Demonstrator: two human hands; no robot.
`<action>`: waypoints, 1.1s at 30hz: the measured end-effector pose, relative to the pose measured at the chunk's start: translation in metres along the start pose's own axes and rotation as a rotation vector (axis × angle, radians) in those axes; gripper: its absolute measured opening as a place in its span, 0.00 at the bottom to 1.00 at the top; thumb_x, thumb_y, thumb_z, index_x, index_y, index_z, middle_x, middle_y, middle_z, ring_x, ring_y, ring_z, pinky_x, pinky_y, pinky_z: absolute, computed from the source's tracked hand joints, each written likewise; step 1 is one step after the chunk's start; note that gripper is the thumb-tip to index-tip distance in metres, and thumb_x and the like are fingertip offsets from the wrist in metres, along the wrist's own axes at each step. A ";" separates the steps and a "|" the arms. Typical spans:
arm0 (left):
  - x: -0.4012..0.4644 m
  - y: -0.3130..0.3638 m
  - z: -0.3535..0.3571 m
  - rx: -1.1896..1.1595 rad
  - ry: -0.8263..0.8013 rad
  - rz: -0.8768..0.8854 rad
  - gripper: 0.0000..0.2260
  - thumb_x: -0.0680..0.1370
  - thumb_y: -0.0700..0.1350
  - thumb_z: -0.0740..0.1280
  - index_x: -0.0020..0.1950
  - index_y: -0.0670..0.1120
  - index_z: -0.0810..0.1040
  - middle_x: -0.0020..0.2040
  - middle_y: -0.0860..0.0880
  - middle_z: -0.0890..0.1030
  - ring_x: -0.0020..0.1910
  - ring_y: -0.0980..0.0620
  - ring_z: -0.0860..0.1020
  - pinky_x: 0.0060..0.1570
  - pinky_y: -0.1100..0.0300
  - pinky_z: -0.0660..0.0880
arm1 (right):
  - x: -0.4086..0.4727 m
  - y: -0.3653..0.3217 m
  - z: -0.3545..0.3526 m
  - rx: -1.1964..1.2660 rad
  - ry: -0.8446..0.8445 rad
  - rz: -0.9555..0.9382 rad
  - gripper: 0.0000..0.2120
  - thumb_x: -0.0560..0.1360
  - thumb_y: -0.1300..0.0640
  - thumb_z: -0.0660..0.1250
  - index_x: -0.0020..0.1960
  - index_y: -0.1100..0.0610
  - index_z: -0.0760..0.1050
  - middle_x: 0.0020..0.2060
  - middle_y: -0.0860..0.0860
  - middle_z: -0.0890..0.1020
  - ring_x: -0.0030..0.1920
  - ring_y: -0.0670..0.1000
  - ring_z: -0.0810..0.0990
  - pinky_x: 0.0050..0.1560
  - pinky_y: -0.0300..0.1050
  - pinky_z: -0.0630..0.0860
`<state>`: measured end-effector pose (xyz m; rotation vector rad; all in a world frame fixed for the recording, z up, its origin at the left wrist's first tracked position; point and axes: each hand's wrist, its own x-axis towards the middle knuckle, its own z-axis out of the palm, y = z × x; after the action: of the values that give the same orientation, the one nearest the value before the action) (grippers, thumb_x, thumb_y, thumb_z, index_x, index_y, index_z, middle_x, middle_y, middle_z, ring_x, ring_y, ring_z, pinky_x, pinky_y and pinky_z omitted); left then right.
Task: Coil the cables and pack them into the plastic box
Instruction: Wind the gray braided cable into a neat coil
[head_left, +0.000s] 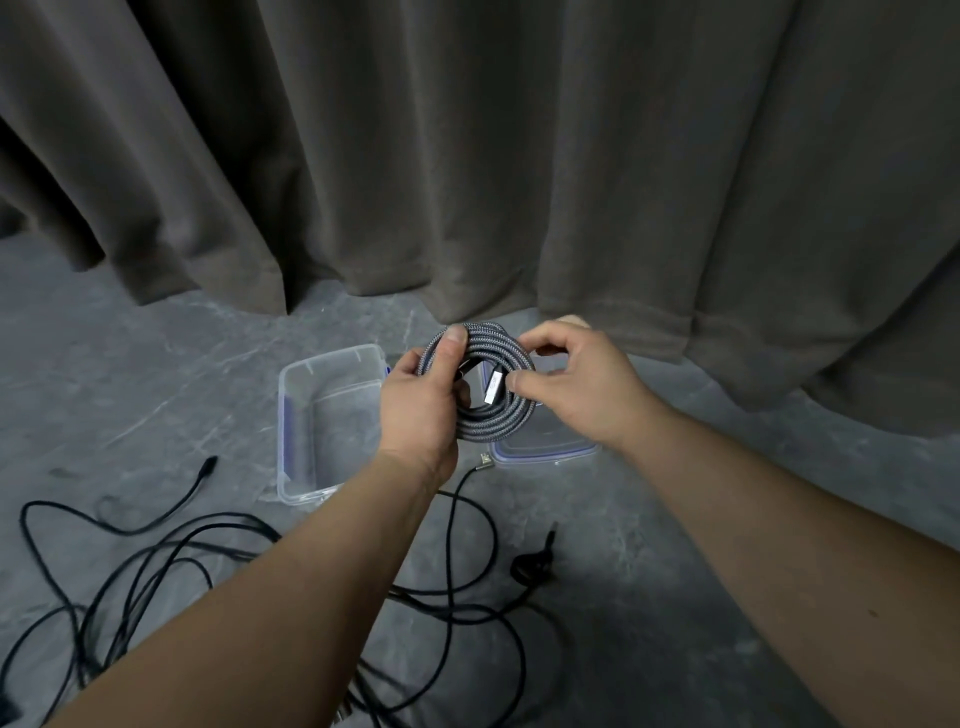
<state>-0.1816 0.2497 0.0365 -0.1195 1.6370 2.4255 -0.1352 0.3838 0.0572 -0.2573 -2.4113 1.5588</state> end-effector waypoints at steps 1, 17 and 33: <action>0.001 0.001 0.001 -0.004 0.003 -0.004 0.08 0.77 0.47 0.69 0.46 0.44 0.74 0.28 0.51 0.72 0.25 0.56 0.68 0.29 0.62 0.67 | -0.001 0.000 0.002 0.062 0.007 -0.023 0.15 0.66 0.62 0.75 0.45 0.46 0.74 0.45 0.45 0.77 0.51 0.49 0.78 0.56 0.45 0.76; 0.000 -0.002 0.007 -0.085 0.012 -0.117 0.08 0.78 0.46 0.68 0.41 0.45 0.74 0.23 0.53 0.69 0.20 0.57 0.66 0.22 0.65 0.65 | -0.011 0.022 0.002 0.565 -0.140 0.311 0.20 0.74 0.63 0.69 0.66 0.60 0.72 0.51 0.53 0.83 0.53 0.52 0.81 0.62 0.54 0.75; 0.012 -0.025 0.017 -0.143 -0.052 -0.287 0.16 0.81 0.54 0.61 0.43 0.45 0.78 0.33 0.49 0.77 0.24 0.57 0.73 0.24 0.65 0.72 | -0.012 0.041 -0.012 0.630 -0.240 0.466 0.11 0.78 0.62 0.64 0.60 0.61 0.76 0.54 0.57 0.82 0.56 0.55 0.80 0.56 0.58 0.77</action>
<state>-0.1867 0.2761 0.0181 -0.2896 1.3213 2.3010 -0.1198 0.4080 0.0229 -0.5508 -1.9502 2.5881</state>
